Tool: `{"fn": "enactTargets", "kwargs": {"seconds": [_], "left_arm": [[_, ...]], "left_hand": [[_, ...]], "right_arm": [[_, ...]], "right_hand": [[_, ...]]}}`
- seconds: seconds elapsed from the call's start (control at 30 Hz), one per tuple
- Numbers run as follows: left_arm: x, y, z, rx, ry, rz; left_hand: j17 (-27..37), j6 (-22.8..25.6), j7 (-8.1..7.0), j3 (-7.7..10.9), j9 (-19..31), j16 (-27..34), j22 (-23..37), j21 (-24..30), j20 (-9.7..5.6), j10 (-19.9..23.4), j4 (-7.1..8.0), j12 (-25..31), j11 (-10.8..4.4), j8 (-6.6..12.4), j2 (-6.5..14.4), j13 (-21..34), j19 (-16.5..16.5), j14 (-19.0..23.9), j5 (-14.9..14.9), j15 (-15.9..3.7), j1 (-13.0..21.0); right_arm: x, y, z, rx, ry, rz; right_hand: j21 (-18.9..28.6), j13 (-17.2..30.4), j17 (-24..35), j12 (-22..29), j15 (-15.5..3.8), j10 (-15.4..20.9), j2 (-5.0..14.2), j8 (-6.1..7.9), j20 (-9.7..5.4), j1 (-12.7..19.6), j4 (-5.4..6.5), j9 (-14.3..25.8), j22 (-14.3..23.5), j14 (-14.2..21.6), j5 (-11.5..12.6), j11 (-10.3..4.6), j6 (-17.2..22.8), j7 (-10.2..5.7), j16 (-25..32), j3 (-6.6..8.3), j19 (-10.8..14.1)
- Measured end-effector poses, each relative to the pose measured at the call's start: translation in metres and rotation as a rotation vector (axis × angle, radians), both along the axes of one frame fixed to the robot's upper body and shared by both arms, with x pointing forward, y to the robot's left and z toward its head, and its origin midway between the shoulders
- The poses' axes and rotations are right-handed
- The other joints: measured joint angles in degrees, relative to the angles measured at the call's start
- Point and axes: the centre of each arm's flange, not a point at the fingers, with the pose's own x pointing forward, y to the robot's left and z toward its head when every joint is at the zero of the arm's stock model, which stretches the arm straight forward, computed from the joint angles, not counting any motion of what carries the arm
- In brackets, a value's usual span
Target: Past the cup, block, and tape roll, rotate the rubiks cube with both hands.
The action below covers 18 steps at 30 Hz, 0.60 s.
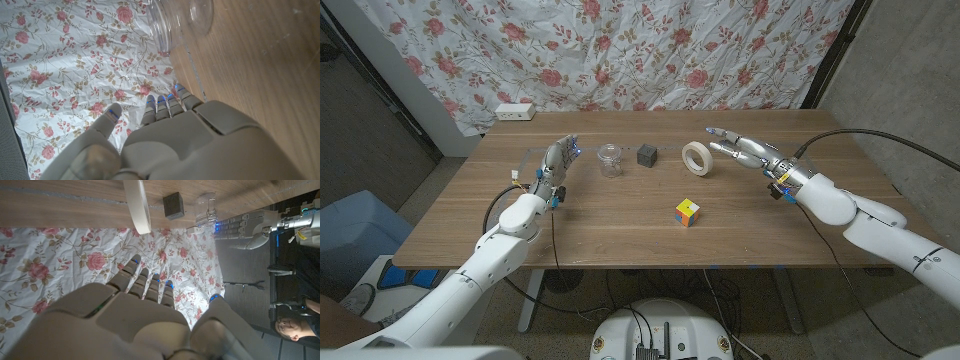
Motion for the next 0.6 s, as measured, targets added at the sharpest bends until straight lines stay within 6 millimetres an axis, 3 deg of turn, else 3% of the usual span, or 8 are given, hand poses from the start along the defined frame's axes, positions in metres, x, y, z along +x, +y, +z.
{"fn": "enactTargets", "kwargs": {"seconds": [0.23,0.5,0.6], "left_arm": [[-0.001,0.001,0.003,0.008,0.0,0.0],[-0.005,0.002,0.007,0.017,0.006,0.009],[-0.006,0.002,0.008,0.019,0.009,0.015]], "left_hand": [[0.0,0.2,-0.22,0.0,0.0,0.0,0.0,0.0,0.0,0.3,0.0,0.0,-0.31,0.0,0.0,0.0,0.0,0.3,0.0,-0.31,0.0],[0.0,0.3,-0.3,0.18,0.0,0.0,0.0,0.0,-0.23,0.8,-0.18,0.0,-0.28,0.0,0.0,0.0,0.2,0.8,0.0,-0.4,0.0],[0.0,0.3,-0.3,0.18,0.0,0.0,0.0,0.0,-0.23,0.9,-0.18,0.0,-0.31,0.0,0.0,0.0,0.2,0.8,0.0,-0.4,0.0]], "right_arm": [[-0.005,-0.002,-0.002,-0.083,-0.052,-0.017],[-0.011,-0.007,-0.004,-0.186,-0.081,-0.027],[-0.012,-0.008,-0.003,-0.224,-0.086,-0.027]], "right_hand": [[0.0,-0.3,-0.3,0.0,0.12,-0.4,-0.69,0.0,0.62,0.7,-0.89,0.0,0.1,-0.8,0.0,-0.79,-0.6,-0.61,0.0,0.1,-0.6],[0.0,-0.3,-1.0,0.0,0.18,-0.9,-1.94,0.0,1.39,2.0,-3.36,0.1,0.1,-2.0,-0.1,-1.73,-2.2,-1.76,0.0,1.23,-1.7],[0.0,-0.3,-1.1,-0.3,0.17,-1.5,-1.45,0.0,1.54,3.7,-4.46,0.1,0.1,-2.9,-0.4,-2.31,-2.9,-2.04,-0.1,1.7,-2.4]]}}
